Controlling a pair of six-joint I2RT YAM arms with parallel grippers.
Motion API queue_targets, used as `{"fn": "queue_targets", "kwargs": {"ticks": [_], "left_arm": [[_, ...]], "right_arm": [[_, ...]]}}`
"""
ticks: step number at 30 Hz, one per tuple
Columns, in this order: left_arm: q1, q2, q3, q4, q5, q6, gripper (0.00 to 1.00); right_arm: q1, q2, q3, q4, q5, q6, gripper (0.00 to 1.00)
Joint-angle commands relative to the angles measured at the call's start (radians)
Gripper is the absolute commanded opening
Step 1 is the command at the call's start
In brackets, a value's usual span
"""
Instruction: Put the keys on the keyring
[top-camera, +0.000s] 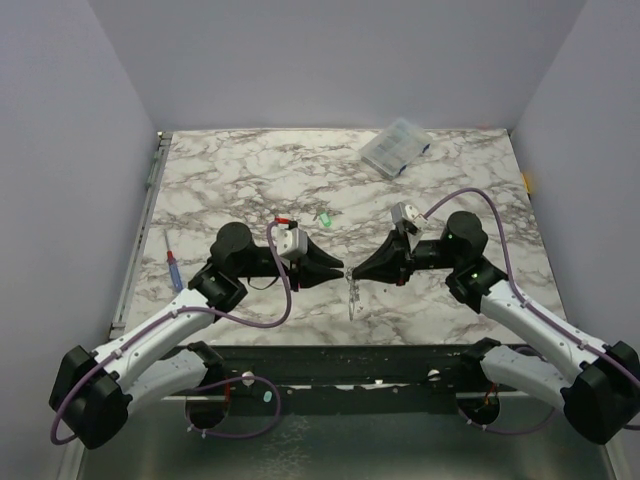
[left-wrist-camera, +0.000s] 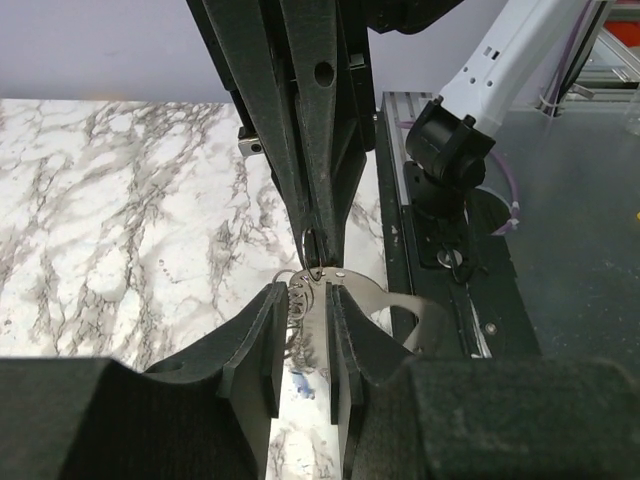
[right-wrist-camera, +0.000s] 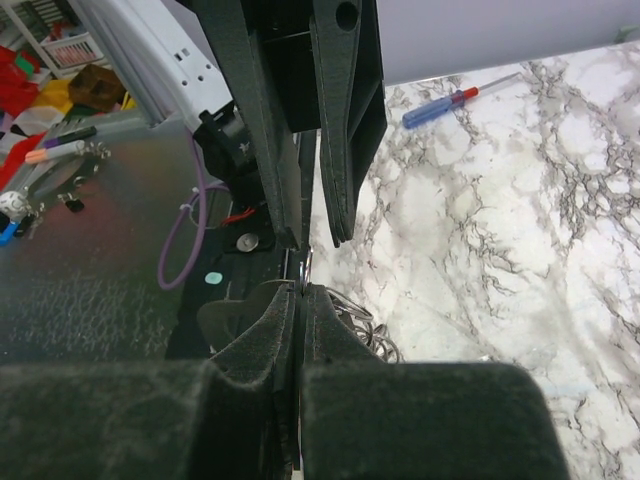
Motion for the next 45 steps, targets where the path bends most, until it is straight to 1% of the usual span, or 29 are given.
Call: {"fn": "queue_targets", "kwargs": {"ticks": [1, 8, 11, 20, 29, 42, 45], "left_arm": [[-0.01, 0.01, 0.016, 0.022, -0.02, 0.016, 0.27], [-0.018, 0.023, 0.012, 0.029, -0.026, 0.008, 0.27], [-0.025, 0.026, 0.007, 0.032, -0.021, 0.004, 0.24], [-0.039, 0.031, -0.003, 0.037, -0.029, 0.001, 0.21], [-0.053, 0.04, -0.006, 0.051, -0.043, -0.01, 0.2], [-0.06, 0.046, -0.018, 0.084, -0.08, -0.04, 0.1], [-0.06, 0.05, -0.018, 0.09, -0.086, -0.046, 0.1]], "right_arm": [[0.006, 0.004, 0.032, 0.024, -0.038, 0.011, 0.01], [0.006, 0.019, 0.033, 0.032, -0.054, 0.02, 0.01], [0.006, 0.023, 0.032, 0.041, -0.06, 0.025, 0.01], [0.006, 0.024, 0.03, 0.059, -0.077, 0.041, 0.01], [0.006, 0.027, 0.03, 0.073, -0.091, 0.053, 0.01], [0.006, 0.033, 0.03, 0.077, -0.101, 0.058, 0.01], [0.006, 0.033, 0.031, 0.075, -0.103, 0.061, 0.01]]}}
